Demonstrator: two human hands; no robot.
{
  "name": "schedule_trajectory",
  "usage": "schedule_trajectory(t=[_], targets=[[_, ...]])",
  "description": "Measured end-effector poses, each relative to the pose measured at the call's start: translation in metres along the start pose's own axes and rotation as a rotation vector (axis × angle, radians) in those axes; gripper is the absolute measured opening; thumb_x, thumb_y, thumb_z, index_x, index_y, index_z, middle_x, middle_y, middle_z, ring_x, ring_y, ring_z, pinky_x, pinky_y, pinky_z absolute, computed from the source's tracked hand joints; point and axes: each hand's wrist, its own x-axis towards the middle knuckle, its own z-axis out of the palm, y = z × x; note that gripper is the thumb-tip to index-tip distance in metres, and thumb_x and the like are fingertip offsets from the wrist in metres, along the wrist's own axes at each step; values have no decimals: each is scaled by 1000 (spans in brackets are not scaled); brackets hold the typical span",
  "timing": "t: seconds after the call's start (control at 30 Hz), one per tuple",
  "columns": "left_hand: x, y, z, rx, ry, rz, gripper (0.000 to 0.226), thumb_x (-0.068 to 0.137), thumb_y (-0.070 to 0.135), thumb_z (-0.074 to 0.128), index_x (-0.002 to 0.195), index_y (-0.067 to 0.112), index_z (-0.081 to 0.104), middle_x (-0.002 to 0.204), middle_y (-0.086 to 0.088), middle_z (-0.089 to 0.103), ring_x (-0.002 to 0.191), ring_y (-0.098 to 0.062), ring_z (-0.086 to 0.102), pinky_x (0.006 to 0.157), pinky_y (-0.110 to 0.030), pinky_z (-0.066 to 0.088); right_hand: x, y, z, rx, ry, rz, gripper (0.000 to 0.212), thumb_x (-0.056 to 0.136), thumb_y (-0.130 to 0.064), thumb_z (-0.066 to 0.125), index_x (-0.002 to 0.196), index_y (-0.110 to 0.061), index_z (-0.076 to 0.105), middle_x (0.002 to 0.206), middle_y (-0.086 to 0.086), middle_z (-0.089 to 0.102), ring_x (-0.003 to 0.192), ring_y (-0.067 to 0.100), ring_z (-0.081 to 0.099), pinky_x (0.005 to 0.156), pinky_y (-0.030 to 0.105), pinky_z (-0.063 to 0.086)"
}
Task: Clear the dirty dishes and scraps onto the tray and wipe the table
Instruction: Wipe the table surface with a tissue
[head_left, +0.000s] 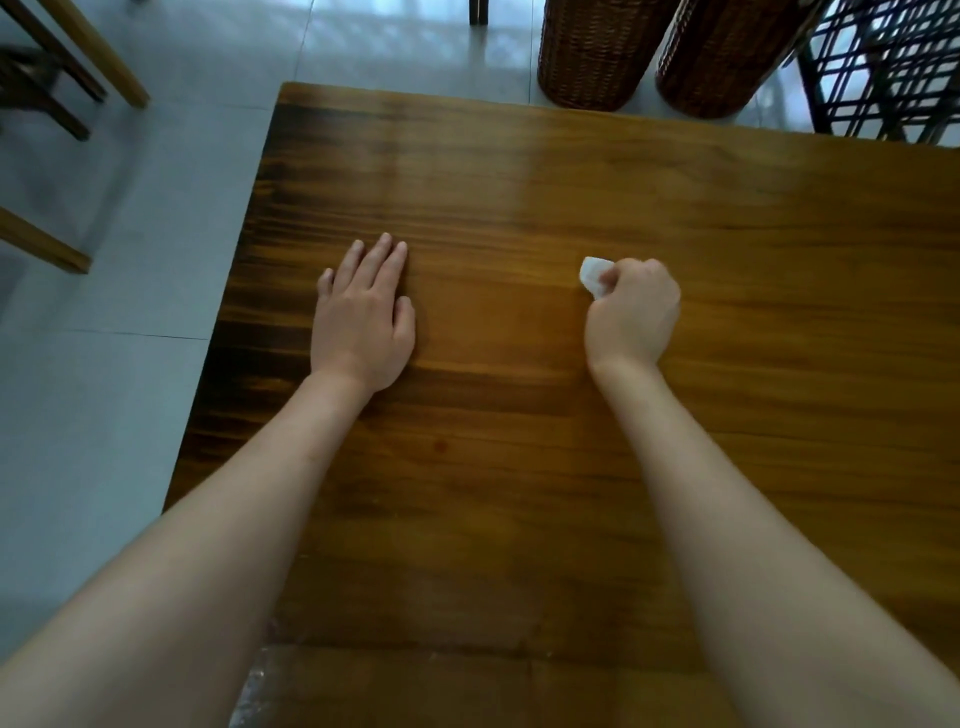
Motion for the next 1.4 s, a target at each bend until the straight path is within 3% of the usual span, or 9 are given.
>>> schedule_trajectory(t=[0.17,0.27,0.33,0.43,0.6,0.83,1.0,1.13,1.4], targets=[[-1,1,-1,1,-4,-10,50,97,29,37,146,21,29,153,-1,27,143,-22,18,115,-44,13,-77,-7,0,50,-70,-240,26,80,12,48,91,0,68,88,14,62,84,29,53,66,27,35],[-2,2,-2,-4,-6,-11,50,97,28,37,146,21,29,153,-2,27,143,-22,17,115,-44,13,-80,3,-4,37,-120,-383,25,80,11,50,91,0,69,86,13,62,83,28,53,64,27,38],[-2,2,-3,-9,-8,-10,50,97,28,37,146,20,29,153,-2,27,143,-22,17,115,-44,12,-53,8,-5,6,-115,-323,31,79,9,47,98,-2,69,94,15,62,91,32,53,73,33,39],[-2,1,-4,-22,-15,-4,51,97,28,37,146,20,29,154,-1,26,143,-22,16,115,-43,12,-5,14,-10,21,-27,-100,34,83,7,47,107,-6,67,108,13,62,103,30,55,86,31,41],[-2,1,-3,-24,-13,-7,51,97,28,37,146,21,29,154,-1,25,143,-22,15,115,-43,11,1,9,-5,42,86,17,27,87,4,53,108,-7,67,108,10,62,102,24,56,79,24,42],[-3,2,-4,-25,-20,-5,51,97,28,37,147,21,28,154,-1,24,143,-22,15,115,-42,11,-30,14,7,48,67,-106,30,89,4,47,108,-7,67,102,9,63,98,23,54,78,18,32],[-1,0,-3,-33,-11,-7,51,96,28,38,146,21,29,154,-1,26,143,-22,16,115,-43,12,31,-7,8,84,28,-71,27,90,-1,49,109,-8,66,110,11,64,104,25,57,88,27,42],[-1,-1,-2,-36,-12,-3,51,96,28,38,146,21,30,153,-1,27,143,-22,17,116,-43,13,46,-19,16,72,9,-63,30,88,1,55,114,-9,65,116,9,62,110,22,56,91,26,43],[-5,1,1,-46,26,5,48,97,24,38,145,19,33,152,-2,30,142,-22,20,114,-37,13,-2,-17,14,25,-106,-293,32,89,4,48,114,-5,65,107,14,61,102,29,55,86,32,44]])
